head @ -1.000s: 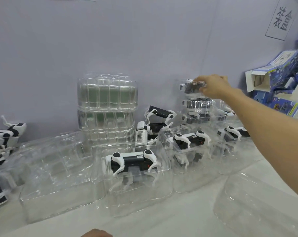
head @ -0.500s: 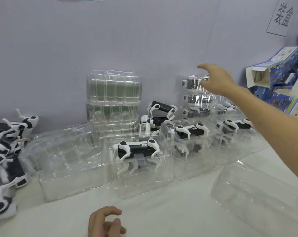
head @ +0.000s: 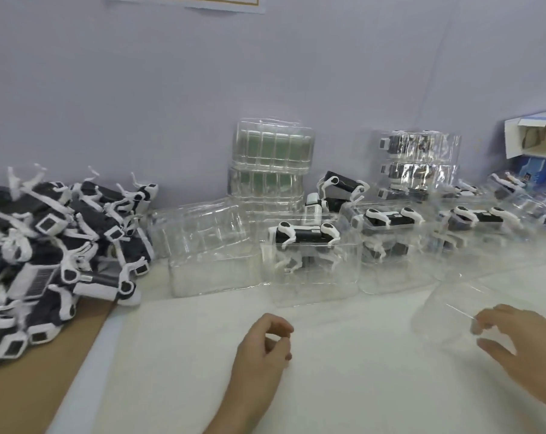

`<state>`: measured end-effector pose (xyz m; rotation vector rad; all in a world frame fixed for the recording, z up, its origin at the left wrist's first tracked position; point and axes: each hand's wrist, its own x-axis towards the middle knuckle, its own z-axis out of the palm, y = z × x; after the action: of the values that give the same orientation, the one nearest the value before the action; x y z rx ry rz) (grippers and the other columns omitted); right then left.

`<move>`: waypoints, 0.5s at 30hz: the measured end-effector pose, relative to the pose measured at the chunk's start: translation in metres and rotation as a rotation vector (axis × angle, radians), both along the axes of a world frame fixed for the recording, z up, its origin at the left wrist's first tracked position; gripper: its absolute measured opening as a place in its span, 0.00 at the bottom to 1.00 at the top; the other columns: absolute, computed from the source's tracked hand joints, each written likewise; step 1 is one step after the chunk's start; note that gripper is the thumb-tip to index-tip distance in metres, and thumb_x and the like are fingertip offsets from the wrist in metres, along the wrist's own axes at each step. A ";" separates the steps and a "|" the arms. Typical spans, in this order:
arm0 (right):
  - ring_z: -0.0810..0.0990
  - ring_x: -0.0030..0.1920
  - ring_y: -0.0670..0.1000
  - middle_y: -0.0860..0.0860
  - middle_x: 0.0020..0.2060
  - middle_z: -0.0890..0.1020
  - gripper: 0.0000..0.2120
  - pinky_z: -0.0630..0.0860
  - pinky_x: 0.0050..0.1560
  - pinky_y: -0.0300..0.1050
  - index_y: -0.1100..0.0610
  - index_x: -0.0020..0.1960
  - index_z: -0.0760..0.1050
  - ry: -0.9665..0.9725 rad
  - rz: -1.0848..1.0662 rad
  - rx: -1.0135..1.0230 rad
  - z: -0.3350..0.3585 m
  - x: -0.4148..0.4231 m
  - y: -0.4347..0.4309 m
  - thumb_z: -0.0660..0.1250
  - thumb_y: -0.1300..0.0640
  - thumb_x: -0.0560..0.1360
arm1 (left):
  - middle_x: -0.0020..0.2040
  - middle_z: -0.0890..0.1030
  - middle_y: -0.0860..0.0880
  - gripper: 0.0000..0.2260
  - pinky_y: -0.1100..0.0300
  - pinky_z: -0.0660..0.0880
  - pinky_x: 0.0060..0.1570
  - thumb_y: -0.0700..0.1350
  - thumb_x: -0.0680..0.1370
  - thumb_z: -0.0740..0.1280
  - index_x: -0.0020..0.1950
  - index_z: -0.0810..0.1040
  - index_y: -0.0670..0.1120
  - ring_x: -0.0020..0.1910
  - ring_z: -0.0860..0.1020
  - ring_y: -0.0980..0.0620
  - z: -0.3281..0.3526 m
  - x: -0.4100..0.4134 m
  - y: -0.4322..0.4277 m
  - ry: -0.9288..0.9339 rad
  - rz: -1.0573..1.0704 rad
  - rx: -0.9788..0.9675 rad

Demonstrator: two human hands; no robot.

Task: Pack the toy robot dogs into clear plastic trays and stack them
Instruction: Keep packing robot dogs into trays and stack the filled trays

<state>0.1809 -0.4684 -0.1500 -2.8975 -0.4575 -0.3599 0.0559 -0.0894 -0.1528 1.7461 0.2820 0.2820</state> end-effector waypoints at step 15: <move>0.71 0.49 0.40 0.42 0.47 0.74 0.07 0.70 0.55 0.40 0.48 0.54 0.79 0.095 0.883 0.355 0.067 -0.112 0.309 0.68 0.58 0.78 | 0.45 0.82 0.40 0.20 0.49 0.73 0.46 0.56 0.77 0.61 0.48 0.85 0.43 0.38 0.80 0.44 0.017 -0.092 0.117 -0.200 0.106 -0.873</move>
<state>0.0690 -0.1589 -0.0832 -2.0913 -1.3921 -0.1315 -0.0363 0.0273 -0.1357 0.8371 0.2935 0.3412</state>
